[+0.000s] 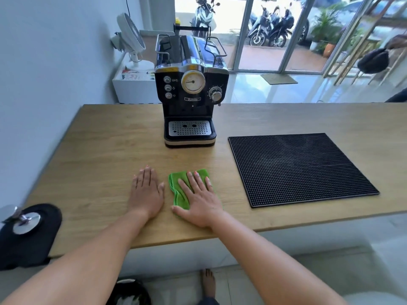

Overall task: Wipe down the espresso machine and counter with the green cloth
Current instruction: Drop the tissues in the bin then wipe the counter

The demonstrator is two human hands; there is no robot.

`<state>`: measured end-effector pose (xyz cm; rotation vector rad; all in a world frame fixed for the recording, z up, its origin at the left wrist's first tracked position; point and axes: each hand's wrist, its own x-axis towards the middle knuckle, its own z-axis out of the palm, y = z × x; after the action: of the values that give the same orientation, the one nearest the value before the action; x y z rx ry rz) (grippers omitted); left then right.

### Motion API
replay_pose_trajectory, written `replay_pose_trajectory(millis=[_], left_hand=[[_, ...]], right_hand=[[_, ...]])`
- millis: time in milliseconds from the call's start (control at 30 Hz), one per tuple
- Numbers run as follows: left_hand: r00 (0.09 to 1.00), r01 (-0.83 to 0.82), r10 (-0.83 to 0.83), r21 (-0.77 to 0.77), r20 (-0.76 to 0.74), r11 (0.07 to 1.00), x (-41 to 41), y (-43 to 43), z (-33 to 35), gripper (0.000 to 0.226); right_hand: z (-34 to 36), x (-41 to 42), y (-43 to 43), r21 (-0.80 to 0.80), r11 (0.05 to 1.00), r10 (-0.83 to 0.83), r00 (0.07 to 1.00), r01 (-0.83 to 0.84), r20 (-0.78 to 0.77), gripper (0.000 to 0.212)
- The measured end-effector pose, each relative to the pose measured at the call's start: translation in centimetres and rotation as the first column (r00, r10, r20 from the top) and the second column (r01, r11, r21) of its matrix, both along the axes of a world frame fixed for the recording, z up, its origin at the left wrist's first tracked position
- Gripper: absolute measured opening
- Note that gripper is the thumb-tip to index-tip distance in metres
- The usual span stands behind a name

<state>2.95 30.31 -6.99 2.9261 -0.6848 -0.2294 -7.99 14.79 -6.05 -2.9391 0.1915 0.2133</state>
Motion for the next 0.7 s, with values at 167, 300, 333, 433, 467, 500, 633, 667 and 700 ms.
replay_pose_trajectory(millis=[167, 300, 333, 433, 467, 500, 633, 667, 700], left_hand=[[0.995, -0.016, 0.017, 0.004, -0.096, 1.0, 0.2, -0.2, 0.9, 0.064], [0.985, -0.085, 0.08, -0.027, -0.153, 0.996, 0.1, -1.3, 1.9, 0.064], [0.981, -0.1, 0.092, -0.037, -0.17, 0.994, 0.0, -1.6, 2.0, 0.063], [0.973, -0.118, 0.103, -0.061, -0.205, 0.991, -0.3, -2.5, 2.9, 0.057], [0.976, -0.105, 0.088, -0.08, -0.201, 0.991, -0.5, -2.8, 3.4, 0.055], [0.976, -0.097, 0.072, -0.116, -0.205, 0.988, -0.5, -3.1, 3.6, 0.054], [0.941, -0.052, -0.083, -0.382, -0.329, 0.923, -1.6, -4.7, 5.4, 0.05], [0.914, -0.052, -0.145, -0.463, -0.38, 0.885, -2.0, -5.3, 6.0, 0.046], [0.864, -0.08, -0.212, -0.54, -0.457, 0.838, -2.4, -6.0, 6.7, 0.044]], right_hand=[[0.1, -4.4, 0.0, 0.059, 0.997, 0.037, 0.998, -0.04, 0.06, 0.071], [1.1, -6.1, 0.9, 0.11, 0.99, -0.099, 0.988, 0.086, 0.115, 0.055], [1.6, -6.2, 1.1, 0.086, 0.99, -0.121, 0.987, 0.112, 0.11, 0.049], [3.5, -5.9, 1.5, -0.077, 0.987, -0.135, 0.987, 0.141, 0.081, 0.033], [4.3, -5.9, 1.3, -0.073, 0.982, -0.166, 0.983, 0.172, 0.079, 0.029], [5.0, -5.7, 1.0, -0.017, 0.974, -0.224, 0.972, 0.225, 0.07, 0.024], [7.5, -5.4, -1.9, 0.391, 0.787, -0.505, 0.863, 0.476, -0.034, 0.027], [8.2, -5.5, -2.8, 0.506, 0.706, -0.541, 0.838, 0.494, -0.063, 0.033], [8.9, -5.6, -3.7, 0.626, 0.611, -0.562, 0.822, 0.485, -0.088, 0.036]])
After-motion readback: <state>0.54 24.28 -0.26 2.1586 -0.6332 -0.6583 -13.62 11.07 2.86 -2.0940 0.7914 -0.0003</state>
